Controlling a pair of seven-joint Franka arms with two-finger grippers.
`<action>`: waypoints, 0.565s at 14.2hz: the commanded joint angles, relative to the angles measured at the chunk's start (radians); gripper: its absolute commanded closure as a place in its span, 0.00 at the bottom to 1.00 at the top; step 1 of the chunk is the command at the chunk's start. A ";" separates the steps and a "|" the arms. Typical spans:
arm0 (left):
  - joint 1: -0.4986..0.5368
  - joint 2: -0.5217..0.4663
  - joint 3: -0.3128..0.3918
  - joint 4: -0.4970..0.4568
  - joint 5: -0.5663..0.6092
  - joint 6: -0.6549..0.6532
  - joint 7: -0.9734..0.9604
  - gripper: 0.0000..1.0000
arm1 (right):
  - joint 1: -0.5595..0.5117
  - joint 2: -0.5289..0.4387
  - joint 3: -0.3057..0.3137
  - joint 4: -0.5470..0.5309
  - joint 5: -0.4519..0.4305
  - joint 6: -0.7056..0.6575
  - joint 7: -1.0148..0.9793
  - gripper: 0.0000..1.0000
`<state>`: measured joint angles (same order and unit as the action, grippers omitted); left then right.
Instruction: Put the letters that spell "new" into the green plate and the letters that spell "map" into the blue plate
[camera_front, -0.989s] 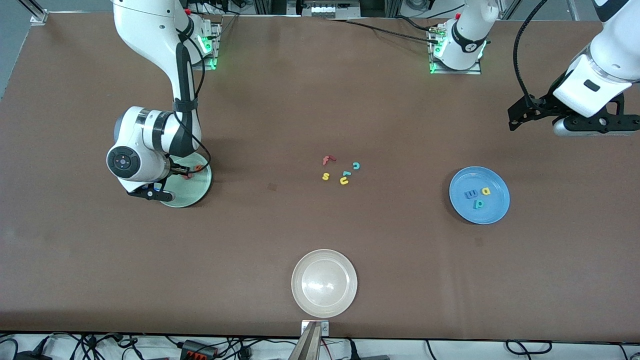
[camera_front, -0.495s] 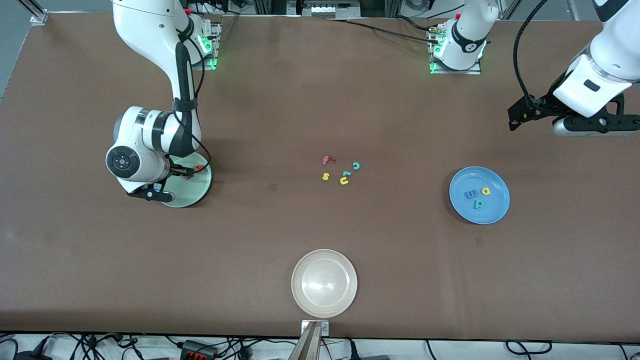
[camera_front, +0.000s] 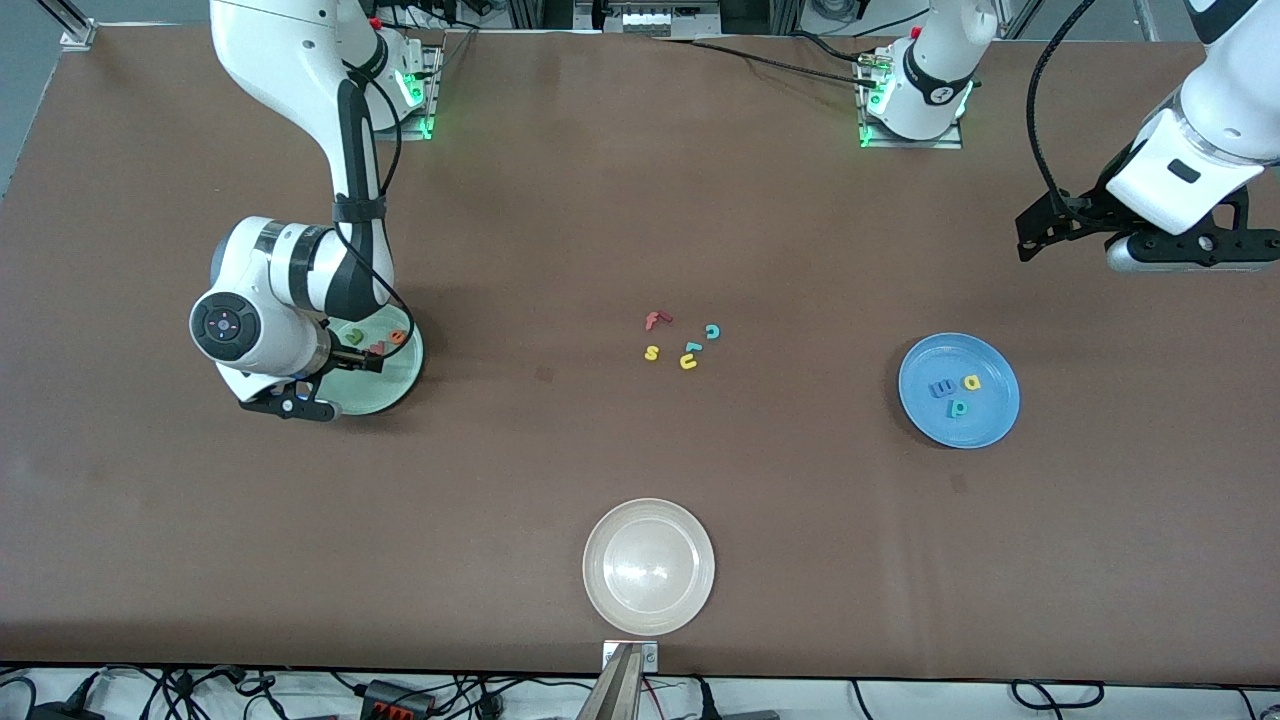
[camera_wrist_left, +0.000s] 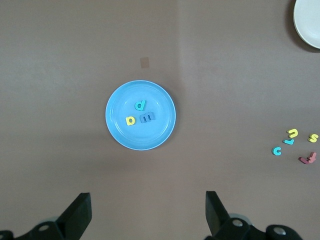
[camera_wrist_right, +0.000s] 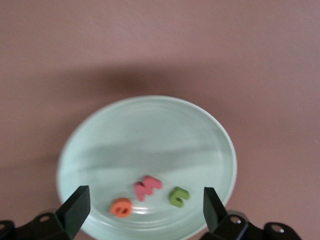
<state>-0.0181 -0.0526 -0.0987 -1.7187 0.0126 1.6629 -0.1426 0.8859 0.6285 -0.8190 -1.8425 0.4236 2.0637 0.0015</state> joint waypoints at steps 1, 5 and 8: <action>0.003 0.011 -0.001 0.030 -0.019 -0.025 -0.005 0.00 | -0.122 -0.070 0.118 0.080 -0.038 -0.013 0.014 0.00; 0.003 0.011 -0.001 0.030 -0.019 -0.025 -0.005 0.00 | -0.338 -0.191 0.364 0.160 -0.276 -0.019 0.098 0.00; 0.003 0.011 -0.001 0.030 -0.019 -0.025 -0.003 0.00 | -0.512 -0.318 0.515 0.166 -0.339 -0.045 0.114 0.00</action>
<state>-0.0180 -0.0526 -0.0987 -1.7186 0.0125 1.6625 -0.1430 0.5017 0.4152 -0.4198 -1.6644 0.1269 2.0530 0.0992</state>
